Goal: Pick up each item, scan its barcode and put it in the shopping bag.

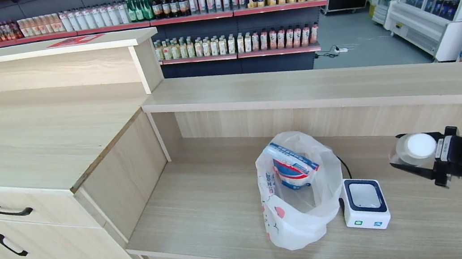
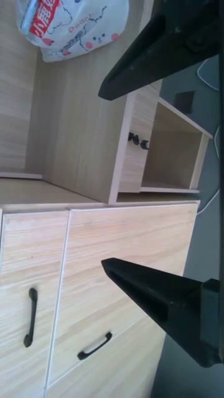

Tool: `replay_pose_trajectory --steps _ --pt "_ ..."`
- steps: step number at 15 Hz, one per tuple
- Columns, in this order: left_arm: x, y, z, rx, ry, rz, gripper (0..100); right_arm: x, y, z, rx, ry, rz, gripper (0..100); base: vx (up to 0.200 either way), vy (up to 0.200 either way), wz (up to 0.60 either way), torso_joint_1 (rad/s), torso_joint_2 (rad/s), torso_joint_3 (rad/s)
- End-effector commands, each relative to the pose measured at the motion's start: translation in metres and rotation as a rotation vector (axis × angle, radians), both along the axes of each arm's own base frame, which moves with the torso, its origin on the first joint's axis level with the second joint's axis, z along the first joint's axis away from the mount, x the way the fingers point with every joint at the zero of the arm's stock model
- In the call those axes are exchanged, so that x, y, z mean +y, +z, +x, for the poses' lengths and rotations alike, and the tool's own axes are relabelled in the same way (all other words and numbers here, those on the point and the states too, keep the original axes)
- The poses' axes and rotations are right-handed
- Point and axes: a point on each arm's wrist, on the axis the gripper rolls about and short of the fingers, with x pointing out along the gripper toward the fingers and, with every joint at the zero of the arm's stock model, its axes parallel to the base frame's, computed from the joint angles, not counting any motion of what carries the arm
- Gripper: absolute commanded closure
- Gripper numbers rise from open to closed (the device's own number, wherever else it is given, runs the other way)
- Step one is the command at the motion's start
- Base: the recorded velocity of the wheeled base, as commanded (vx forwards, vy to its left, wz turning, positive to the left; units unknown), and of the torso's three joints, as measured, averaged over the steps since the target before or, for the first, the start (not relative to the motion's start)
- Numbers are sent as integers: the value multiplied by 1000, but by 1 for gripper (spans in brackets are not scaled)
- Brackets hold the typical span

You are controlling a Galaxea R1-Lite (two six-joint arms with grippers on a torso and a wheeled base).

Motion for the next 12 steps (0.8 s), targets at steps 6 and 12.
replay_pose_trajectory --steps 6,12 --pt "0 0 0 -1 0 0 0 -13 -31 19 -21 92 -70 100 0 0 0 0 0 0" --pt "0 0 0 -1 0 0 0 -13 -41 26 -27 112 -98 100 0 0 0 0 0 0"
